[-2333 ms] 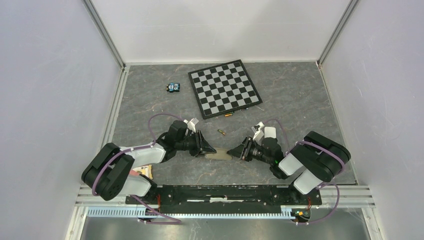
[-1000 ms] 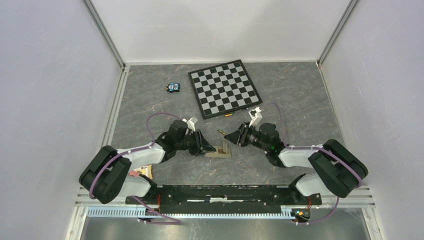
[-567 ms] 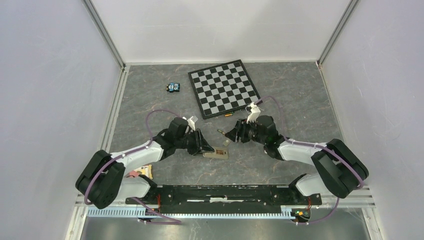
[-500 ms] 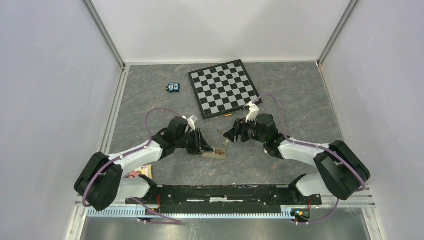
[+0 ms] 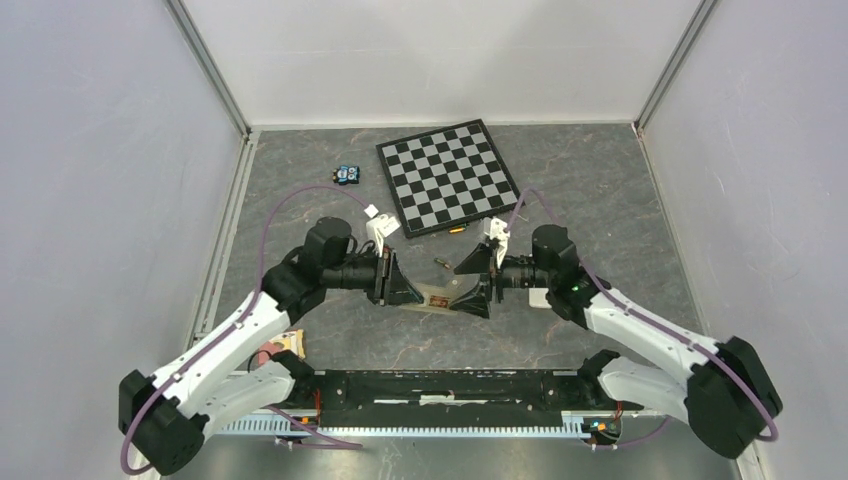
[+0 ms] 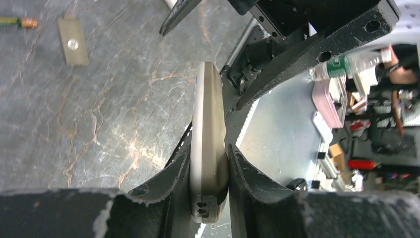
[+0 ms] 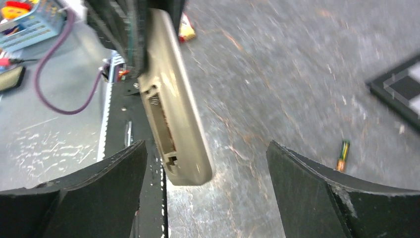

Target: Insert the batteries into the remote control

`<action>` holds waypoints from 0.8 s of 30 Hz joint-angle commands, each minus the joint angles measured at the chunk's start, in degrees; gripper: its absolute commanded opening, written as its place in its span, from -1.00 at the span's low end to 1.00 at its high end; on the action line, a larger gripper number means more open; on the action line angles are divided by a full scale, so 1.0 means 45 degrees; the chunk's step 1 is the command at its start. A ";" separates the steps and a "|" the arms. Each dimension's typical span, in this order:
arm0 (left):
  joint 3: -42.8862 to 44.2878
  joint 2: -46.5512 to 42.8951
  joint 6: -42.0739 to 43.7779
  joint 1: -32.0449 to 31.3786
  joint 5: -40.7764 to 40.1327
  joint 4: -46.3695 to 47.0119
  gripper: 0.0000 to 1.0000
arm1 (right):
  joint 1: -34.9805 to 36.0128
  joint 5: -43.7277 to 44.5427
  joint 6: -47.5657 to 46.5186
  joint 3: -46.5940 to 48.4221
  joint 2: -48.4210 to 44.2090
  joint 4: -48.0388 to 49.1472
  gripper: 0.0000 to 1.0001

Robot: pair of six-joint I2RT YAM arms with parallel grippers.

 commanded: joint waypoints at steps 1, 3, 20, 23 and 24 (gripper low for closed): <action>0.1199 -0.0477 0.2750 -0.0079 0.1605 -0.1321 -0.96 | 0.0369 -0.1859 -0.1730 0.1170 -0.1033 -0.1182 0.88; 0.1467 -0.0604 0.3340 -0.0133 0.1747 -0.1415 -0.96 | 0.0795 -0.1888 -0.2376 0.1725 -0.0951 -0.2208 0.86; 0.3212 -0.1546 0.7542 -0.0160 0.2693 -0.2850 -0.89 | 0.2504 -0.2351 -0.2763 0.5008 0.1070 -0.5074 -0.42; 0.3322 -0.1679 0.6031 -0.0156 0.1404 -0.1979 -0.17 | 0.2618 -0.2288 -0.1973 0.4871 0.0987 -0.4136 -0.91; 0.3267 -0.1788 0.5477 -0.0159 0.0797 -0.1439 0.08 | 0.2628 -0.2080 -0.1449 0.4706 0.0897 -0.3783 -0.98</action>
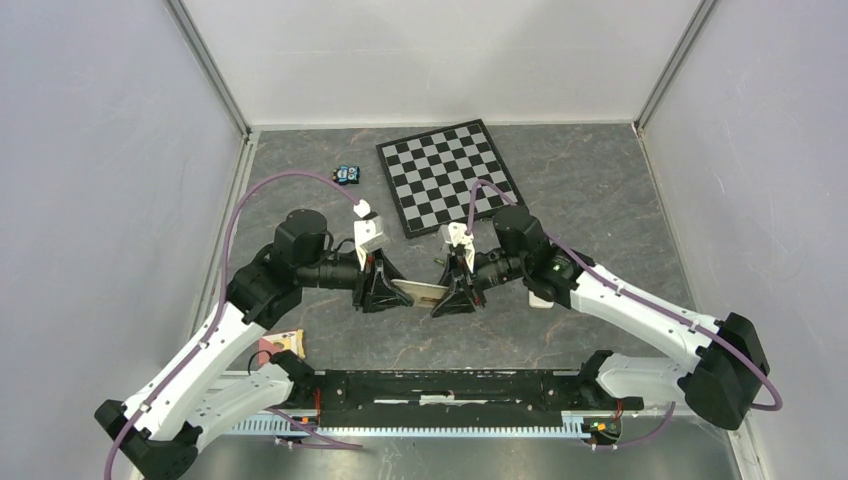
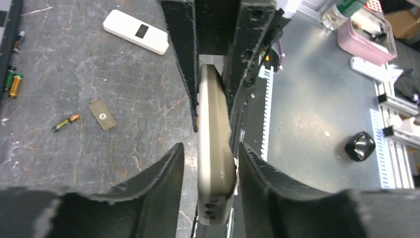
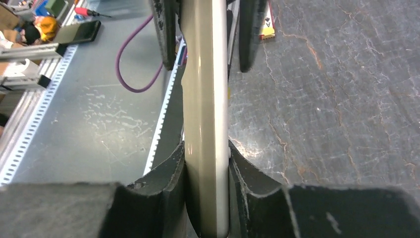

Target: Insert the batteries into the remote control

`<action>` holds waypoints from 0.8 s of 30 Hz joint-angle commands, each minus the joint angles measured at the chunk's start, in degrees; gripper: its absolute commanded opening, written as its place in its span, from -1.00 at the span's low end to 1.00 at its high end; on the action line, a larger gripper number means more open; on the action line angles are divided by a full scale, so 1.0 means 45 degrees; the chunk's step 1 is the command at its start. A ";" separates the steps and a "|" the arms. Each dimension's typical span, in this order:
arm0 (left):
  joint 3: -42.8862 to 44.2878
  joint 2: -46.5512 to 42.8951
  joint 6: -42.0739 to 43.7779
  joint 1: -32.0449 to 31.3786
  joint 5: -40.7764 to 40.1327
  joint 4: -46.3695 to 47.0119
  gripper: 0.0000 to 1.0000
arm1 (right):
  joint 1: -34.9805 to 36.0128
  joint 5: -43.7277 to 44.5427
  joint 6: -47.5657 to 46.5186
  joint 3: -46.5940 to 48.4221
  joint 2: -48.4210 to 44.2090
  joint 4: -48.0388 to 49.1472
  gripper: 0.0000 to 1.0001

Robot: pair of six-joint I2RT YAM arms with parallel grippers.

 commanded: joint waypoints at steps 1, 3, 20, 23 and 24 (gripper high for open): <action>0.0368 -0.0500 -0.1899 -0.0043 -0.1740 0.1960 0.27 | 0.0149 0.0048 0.1575 0.0132 -0.0303 0.2309 -1.00; 0.0026 -0.0880 -0.3528 -0.0027 -0.3388 0.3221 0.48 | 0.0151 0.0285 0.2991 -0.0344 -0.0563 0.4055 -1.00; -0.3680 -0.0859 -1.2444 -0.0026 -0.3898 1.3824 0.40 | 0.0130 0.4070 1.2369 -0.3292 -0.1118 1.3712 -1.00; -0.3711 -0.1027 -1.2236 -0.0026 -0.4159 1.3673 0.46 | 0.0136 0.4402 1.3060 -0.3709 -0.1018 1.4564 -1.00; -0.3729 -0.1094 -1.2180 -0.0035 -0.4273 1.3606 0.49 | 0.0131 0.4428 1.3208 -0.3755 -0.0955 1.4657 -1.00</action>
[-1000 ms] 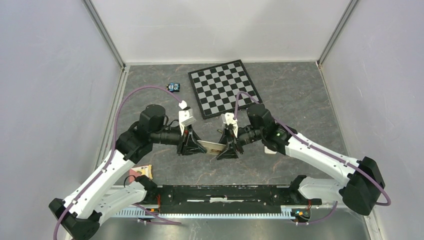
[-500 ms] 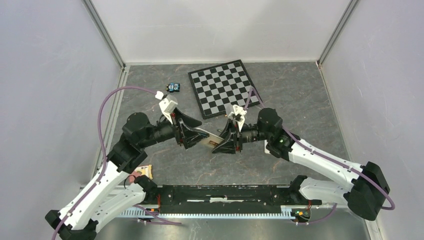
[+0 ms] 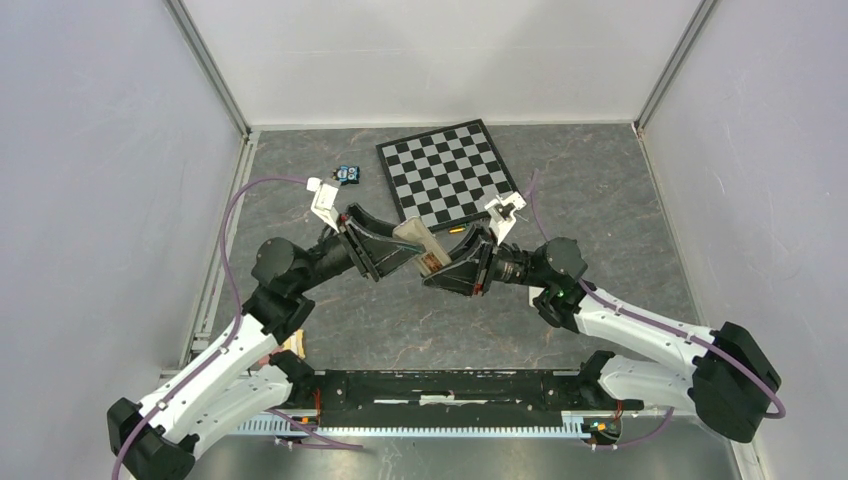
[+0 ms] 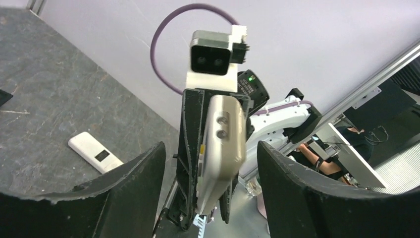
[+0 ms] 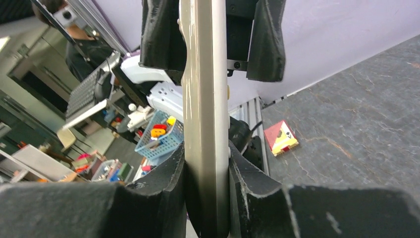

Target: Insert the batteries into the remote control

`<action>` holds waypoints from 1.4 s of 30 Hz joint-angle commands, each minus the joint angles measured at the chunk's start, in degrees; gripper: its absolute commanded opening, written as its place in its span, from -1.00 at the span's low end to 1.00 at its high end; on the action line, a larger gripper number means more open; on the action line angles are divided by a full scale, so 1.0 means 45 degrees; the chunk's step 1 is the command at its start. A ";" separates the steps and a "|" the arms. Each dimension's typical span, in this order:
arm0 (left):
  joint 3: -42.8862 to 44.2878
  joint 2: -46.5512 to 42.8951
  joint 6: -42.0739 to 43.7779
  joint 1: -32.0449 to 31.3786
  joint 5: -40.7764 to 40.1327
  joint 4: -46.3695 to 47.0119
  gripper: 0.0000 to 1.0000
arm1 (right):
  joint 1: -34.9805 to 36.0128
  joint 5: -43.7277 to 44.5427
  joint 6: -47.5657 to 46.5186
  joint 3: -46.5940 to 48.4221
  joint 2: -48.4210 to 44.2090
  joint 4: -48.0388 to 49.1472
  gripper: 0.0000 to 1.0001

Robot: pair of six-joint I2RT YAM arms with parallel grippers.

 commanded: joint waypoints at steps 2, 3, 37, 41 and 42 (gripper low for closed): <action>-0.0114 -0.0382 -0.0390 0.0013 -0.0566 0.0974 0.53 | 0.0032 0.0588 0.1732 -0.0279 0.0268 0.2535 -1.00; -0.0138 -0.0386 -0.0381 0.0013 -0.0621 0.0979 0.55 | 0.0042 0.0521 0.1787 -0.0279 0.0310 0.2592 -1.00; -0.0044 -0.1490 0.4449 0.0013 -0.1741 -0.3282 -0.96 | -0.1031 0.5675 -0.4841 0.1263 -0.2638 -0.8206 0.62; 0.0015 -0.2138 0.4909 0.0013 -0.3681 -0.4578 -0.96 | -0.1031 0.7795 -0.5580 0.1853 -0.1662 -0.9808 0.41; -0.0002 -0.2306 0.4925 0.0013 -0.4165 -0.4853 -0.96 | -0.1031 0.8112 -0.5759 0.1983 -0.1318 -1.0094 0.38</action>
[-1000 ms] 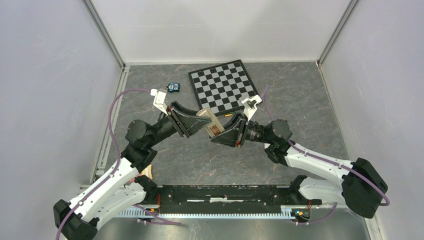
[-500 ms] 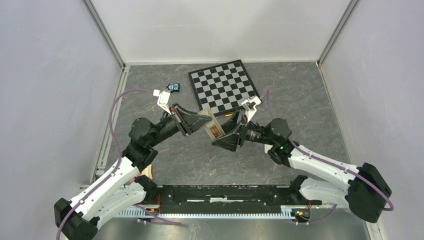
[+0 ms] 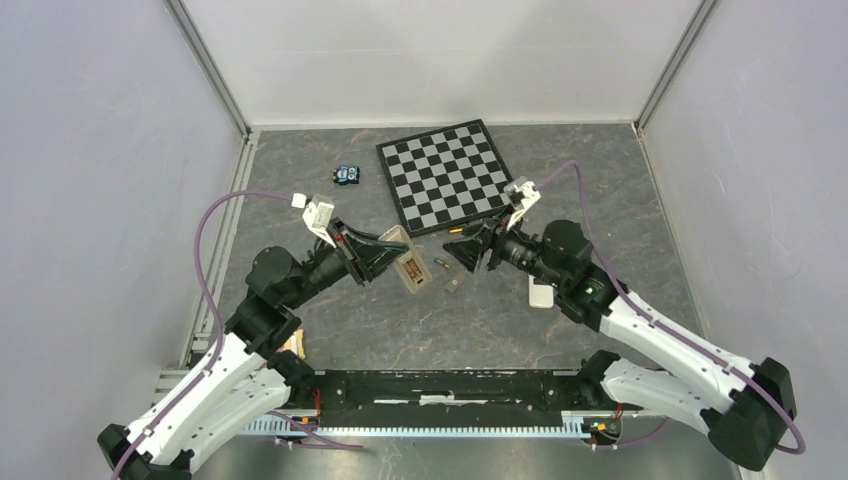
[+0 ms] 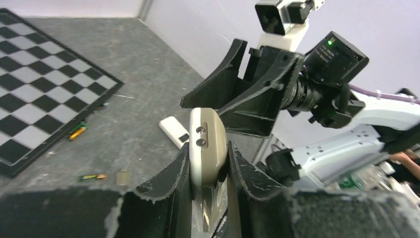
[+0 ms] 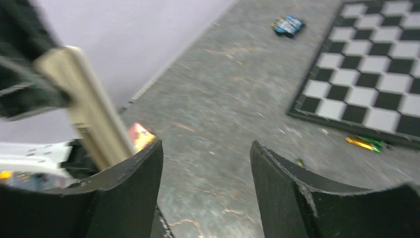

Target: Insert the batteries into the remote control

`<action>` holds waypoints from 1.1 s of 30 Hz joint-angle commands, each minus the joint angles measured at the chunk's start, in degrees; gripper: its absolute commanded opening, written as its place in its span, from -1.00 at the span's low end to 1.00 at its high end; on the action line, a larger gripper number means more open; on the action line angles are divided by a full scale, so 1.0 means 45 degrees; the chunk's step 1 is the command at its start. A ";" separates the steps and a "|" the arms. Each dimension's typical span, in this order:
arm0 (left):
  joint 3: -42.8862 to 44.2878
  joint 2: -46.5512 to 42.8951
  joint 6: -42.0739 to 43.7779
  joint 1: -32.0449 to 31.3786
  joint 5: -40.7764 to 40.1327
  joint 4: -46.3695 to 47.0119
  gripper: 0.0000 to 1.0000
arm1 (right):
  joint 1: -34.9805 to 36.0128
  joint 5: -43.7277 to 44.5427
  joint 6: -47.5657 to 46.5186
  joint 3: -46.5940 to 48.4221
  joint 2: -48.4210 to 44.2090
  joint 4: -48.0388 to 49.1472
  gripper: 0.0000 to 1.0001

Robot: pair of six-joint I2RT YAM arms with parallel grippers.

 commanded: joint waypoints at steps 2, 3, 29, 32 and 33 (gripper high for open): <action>0.0100 -0.0824 0.1270 0.0018 -0.2630 -0.1554 -0.96 | -0.0025 0.2804 -0.1635 0.0911 0.1832 -0.2323 0.32; 0.0038 -0.0953 0.1274 0.0017 -0.2741 -0.1629 -0.96 | 0.0008 0.2797 -0.1947 0.0977 0.2245 -0.2215 0.32; 0.0106 -0.1273 0.1310 0.0018 -0.3234 -0.3087 -0.96 | -0.0057 0.5612 -0.2857 0.5017 1.1034 -0.3121 0.33; 0.0243 -0.1406 0.1376 0.0018 -0.3744 -0.3393 -0.96 | 0.0082 0.4484 -0.3711 0.4370 1.0401 -0.2693 0.29; 0.0263 -0.1450 0.1394 0.0018 -0.3948 -0.3489 -0.96 | 0.0092 0.4089 -0.3954 0.4200 1.0263 -0.2654 0.28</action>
